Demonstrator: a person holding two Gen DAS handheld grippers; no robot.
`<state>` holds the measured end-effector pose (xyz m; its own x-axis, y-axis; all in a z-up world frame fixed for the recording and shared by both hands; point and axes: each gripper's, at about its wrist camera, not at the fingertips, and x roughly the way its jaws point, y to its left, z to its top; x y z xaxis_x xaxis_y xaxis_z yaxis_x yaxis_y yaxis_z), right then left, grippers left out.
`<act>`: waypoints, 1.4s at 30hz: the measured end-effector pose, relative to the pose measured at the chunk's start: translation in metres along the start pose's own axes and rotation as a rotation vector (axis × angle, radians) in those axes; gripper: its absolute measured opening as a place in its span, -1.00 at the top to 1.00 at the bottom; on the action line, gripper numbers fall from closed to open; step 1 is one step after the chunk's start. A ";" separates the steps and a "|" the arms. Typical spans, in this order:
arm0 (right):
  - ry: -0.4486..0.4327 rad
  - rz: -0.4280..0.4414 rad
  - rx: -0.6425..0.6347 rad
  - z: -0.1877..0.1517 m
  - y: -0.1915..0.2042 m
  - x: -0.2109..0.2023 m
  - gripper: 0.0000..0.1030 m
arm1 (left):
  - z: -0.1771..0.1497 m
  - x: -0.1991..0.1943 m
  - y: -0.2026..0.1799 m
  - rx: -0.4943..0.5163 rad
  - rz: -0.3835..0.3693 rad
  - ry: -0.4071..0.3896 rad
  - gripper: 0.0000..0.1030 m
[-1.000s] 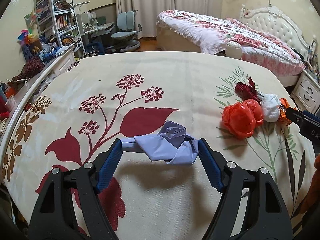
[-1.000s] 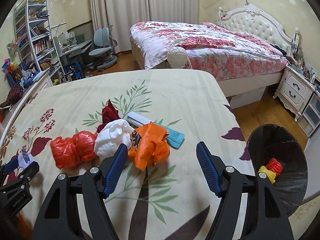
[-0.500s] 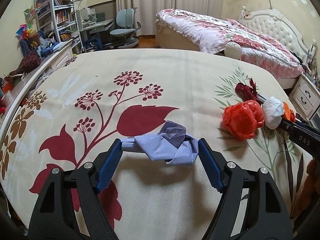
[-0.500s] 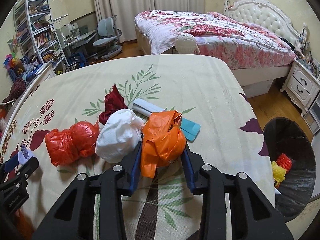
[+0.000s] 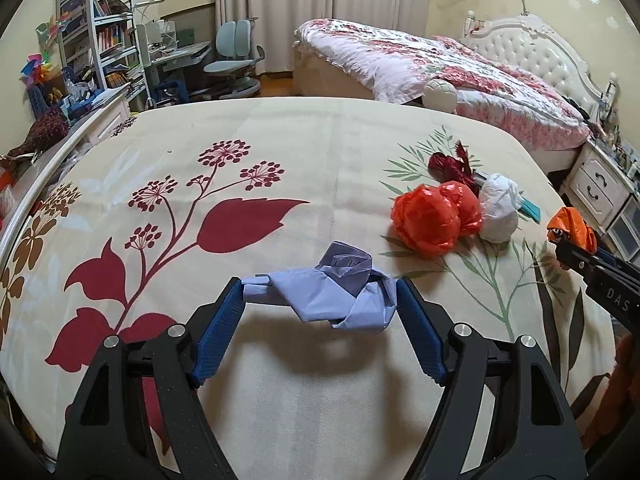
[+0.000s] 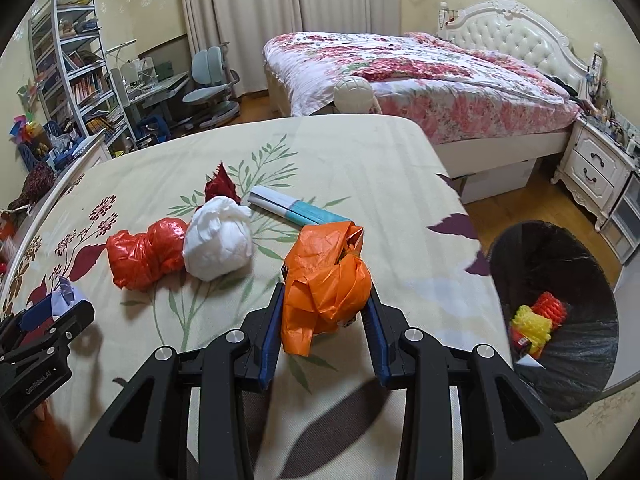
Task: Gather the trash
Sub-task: 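Carry the held lavender cloth and orange bag over the trash bin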
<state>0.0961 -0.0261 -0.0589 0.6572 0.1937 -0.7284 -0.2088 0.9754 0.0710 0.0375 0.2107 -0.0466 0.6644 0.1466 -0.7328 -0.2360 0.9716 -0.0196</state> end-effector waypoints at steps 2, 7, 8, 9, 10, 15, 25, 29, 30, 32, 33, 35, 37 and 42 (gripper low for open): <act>-0.005 -0.009 0.006 -0.004 -0.006 -0.005 0.27 | -0.003 -0.003 -0.009 0.010 -0.014 -0.001 -0.45; -0.019 -0.048 0.016 -0.013 -0.023 -0.017 0.27 | -0.009 -0.012 -0.035 0.049 -0.054 -0.011 -0.45; -0.021 -0.054 0.023 -0.014 -0.028 -0.019 0.27 | -0.009 -0.013 -0.041 0.058 -0.063 -0.013 -0.45; -0.025 -0.060 0.031 -0.015 -0.033 -0.020 0.27 | -0.009 -0.015 -0.048 0.069 -0.073 -0.015 -0.45; -0.028 -0.068 0.040 -0.016 -0.038 -0.022 0.27 | -0.009 -0.016 -0.055 0.079 -0.084 -0.018 -0.45; -0.038 -0.112 0.085 -0.021 -0.066 -0.029 0.27 | -0.007 -0.020 -0.088 0.125 -0.132 -0.029 -0.45; -0.066 -0.210 0.166 -0.025 -0.121 -0.041 0.27 | 0.000 -0.021 -0.160 0.227 -0.213 -0.061 -0.45; -0.073 -0.248 0.206 -0.024 -0.143 -0.043 0.27 | 0.004 -0.019 -0.188 0.259 -0.240 -0.077 -0.45; -0.076 -0.259 0.214 -0.024 -0.148 -0.043 0.27 | 0.006 -0.017 -0.197 0.270 -0.246 -0.077 -0.45; -0.079 -0.281 0.230 -0.023 -0.158 -0.044 0.27 | 0.007 -0.014 -0.210 0.286 -0.256 -0.075 -0.45; -0.080 -0.289 0.236 -0.023 -0.163 -0.044 0.27 | 0.009 -0.012 -0.217 0.294 -0.262 -0.075 -0.45; -0.081 -0.306 0.250 -0.023 -0.172 -0.044 0.27 | 0.011 -0.011 -0.229 0.311 -0.273 -0.085 -0.45; -0.083 -0.320 0.263 -0.022 -0.180 -0.044 0.27 | 0.014 -0.009 -0.240 0.326 -0.286 -0.091 -0.45; -0.079 -0.369 0.275 -0.019 -0.195 -0.037 0.27 | 0.019 -0.002 -0.273 0.360 -0.310 -0.095 -0.45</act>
<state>0.0985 -0.2250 -0.0593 0.7071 -0.1741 -0.6854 0.2417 0.9703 0.0029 0.1138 -0.0511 -0.0273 0.7303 -0.1596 -0.6642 0.2325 0.9723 0.0220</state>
